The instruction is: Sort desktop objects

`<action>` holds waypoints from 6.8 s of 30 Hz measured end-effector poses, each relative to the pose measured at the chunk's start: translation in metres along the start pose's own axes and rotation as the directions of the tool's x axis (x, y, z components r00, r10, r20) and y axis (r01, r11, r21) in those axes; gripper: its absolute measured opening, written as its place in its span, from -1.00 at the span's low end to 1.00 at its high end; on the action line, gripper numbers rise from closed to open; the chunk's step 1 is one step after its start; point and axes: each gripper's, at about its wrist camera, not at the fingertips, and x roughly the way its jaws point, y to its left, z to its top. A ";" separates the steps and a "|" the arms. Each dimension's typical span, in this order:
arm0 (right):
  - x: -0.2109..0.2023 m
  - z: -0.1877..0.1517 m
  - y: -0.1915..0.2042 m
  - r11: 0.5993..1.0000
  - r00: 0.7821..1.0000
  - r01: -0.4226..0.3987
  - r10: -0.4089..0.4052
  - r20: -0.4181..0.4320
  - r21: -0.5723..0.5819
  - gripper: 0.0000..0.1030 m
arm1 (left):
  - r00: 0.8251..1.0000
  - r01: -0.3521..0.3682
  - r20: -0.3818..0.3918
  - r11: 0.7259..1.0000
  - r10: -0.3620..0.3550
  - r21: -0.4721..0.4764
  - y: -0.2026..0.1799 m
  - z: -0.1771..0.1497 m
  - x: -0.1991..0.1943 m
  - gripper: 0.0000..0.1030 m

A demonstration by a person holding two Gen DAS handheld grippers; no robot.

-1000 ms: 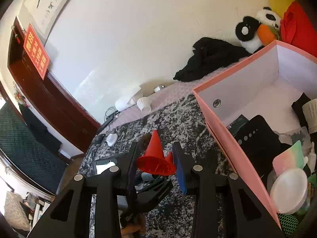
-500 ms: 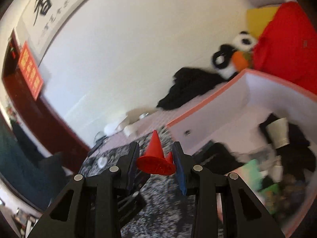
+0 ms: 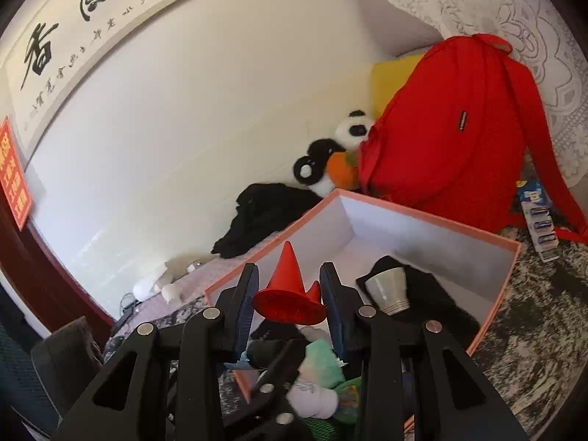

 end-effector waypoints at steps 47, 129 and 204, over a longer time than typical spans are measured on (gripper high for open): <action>0.123 -0.097 0.219 0.878 0.873 -0.385 0.246 -0.421 -0.284 0.67 | 0.874 -0.486 -0.134 0.841 0.467 -0.238 0.318 -0.001 -0.111 0.98; -0.034 -0.097 0.062 0.945 0.993 -0.088 0.106 0.042 -0.314 -0.66 | 0.915 -0.355 0.228 0.932 0.333 0.066 0.045 -0.096 -0.149 0.13; 0.024 -0.183 0.196 0.877 0.999 0.045 -0.031 0.036 -0.478 0.99 | 0.670 -0.252 0.740 0.955 0.056 0.155 0.068 -0.167 -0.316 1.00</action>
